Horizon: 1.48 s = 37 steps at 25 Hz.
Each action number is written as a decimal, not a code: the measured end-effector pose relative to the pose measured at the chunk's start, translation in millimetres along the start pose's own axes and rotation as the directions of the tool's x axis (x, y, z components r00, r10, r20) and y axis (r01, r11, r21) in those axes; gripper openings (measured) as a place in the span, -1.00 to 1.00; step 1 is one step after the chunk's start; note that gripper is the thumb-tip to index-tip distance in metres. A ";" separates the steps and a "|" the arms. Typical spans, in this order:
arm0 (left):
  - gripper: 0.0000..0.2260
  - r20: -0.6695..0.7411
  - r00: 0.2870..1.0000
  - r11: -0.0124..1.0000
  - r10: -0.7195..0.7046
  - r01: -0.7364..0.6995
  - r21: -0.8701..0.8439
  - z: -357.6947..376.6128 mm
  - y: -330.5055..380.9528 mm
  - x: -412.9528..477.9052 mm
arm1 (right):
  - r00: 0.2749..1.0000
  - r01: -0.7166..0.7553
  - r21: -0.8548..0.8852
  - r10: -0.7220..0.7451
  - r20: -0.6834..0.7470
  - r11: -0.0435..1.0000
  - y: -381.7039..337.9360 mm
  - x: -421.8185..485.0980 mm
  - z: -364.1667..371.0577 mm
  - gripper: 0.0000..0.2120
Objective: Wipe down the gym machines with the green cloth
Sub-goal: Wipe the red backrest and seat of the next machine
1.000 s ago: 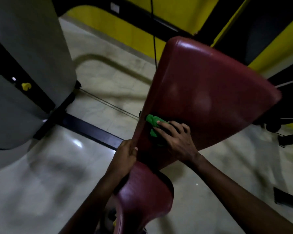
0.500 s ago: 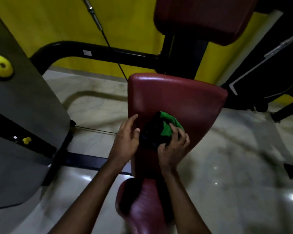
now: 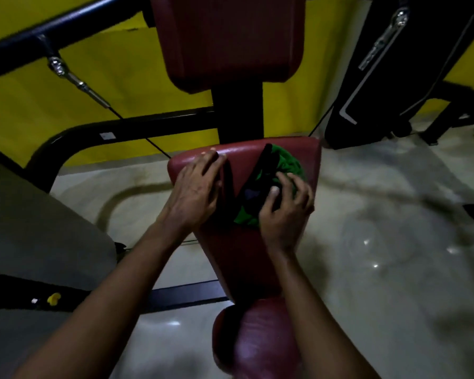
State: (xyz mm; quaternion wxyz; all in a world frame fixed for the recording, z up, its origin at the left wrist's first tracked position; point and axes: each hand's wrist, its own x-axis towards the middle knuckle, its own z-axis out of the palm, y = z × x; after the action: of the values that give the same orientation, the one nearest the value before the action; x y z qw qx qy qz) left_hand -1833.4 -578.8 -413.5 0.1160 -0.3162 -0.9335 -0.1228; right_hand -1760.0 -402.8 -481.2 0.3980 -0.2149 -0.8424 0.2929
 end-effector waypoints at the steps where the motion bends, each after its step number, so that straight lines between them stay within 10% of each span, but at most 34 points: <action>1: -0.51 0.007 0.999 0.999 0.037 -0.037 0.022 2.1 -2.7 5.7 | 0.998 0.050 -0.061 -0.047 0.042 0.997 3.3 -13.5 4.5 -0.59; 6: -0.49 0.019 0.969 0.965 0.246 -0.247 0.094 9.4 -38.8 11.7 | 0.997 0.076 -0.155 -0.077 -0.001 0.985 18.0 -17.3 24.4 -0.43; 13: -0.47 -0.039 0.969 0.970 0.243 -0.241 0.042 18.3 -44.5 8.1 | 0.958 -0.264 0.051 0.268 -0.100 0.963 2.5 -9.3 23.8 -0.47; 20: -0.56 -0.118 0.990 0.990 0.075 -0.088 -0.110 19.1 -18.6 17.6 | 0.992 -0.048 -0.202 0.022 -0.128 0.978 -2.4 50.1 27.7 -0.51; 28: -0.49 0.130 0.917 0.922 0.376 -0.384 0.045 19.4 12.1 82.3 | 0.947 -0.297 -0.014 0.293 -0.128 0.955 6.5 80.6 19.4 -0.55; 37: -0.50 -0.086 0.961 0.960 0.263 -0.252 0.118 34.6 34.4 74.2 | 0.809 -0.484 0.355 0.563 -0.167 0.800 75.3 18.2 33.8 -0.42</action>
State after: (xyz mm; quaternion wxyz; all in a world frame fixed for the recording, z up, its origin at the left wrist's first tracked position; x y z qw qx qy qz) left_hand -1874.2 -500.1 -418.9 0.1948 -0.4219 -0.8825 -0.0728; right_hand -1788.0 -347.5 -538.6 0.4365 -0.4163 -0.6346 0.4831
